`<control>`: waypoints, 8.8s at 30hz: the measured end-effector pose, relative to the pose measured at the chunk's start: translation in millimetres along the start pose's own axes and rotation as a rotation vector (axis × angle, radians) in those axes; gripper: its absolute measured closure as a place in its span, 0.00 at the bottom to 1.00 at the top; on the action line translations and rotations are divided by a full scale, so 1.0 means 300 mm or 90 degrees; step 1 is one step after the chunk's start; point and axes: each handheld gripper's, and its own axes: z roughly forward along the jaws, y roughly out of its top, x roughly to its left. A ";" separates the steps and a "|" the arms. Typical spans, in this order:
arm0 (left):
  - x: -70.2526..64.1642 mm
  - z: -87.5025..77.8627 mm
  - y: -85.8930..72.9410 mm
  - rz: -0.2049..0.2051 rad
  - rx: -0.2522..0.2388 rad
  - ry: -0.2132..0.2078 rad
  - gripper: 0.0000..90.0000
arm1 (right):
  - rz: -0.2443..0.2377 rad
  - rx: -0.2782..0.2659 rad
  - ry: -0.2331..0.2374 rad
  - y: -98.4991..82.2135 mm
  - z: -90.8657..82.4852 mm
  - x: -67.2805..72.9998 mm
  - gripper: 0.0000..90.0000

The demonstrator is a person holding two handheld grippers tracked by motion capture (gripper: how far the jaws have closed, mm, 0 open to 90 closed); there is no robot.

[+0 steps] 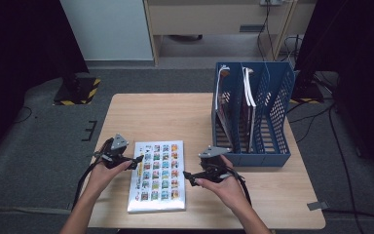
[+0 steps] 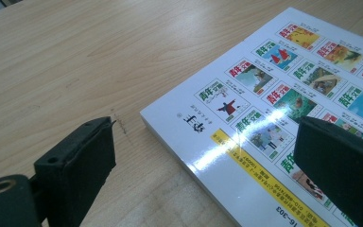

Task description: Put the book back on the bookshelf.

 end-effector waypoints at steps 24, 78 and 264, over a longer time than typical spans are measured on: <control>-0.011 0.016 0.001 0.005 0.008 -0.008 0.06 | 0.005 0.027 -0.013 -0.003 0.186 -0.001 0.11; 0.120 0.186 0.067 -0.049 0.092 -0.023 0.10 | 0.020 0.028 -0.057 -0.053 0.249 0.012 0.08; 0.088 0.039 0.319 -0.059 0.090 -0.236 0.85 | 0.023 0.083 -0.013 0.082 0.292 -0.038 0.09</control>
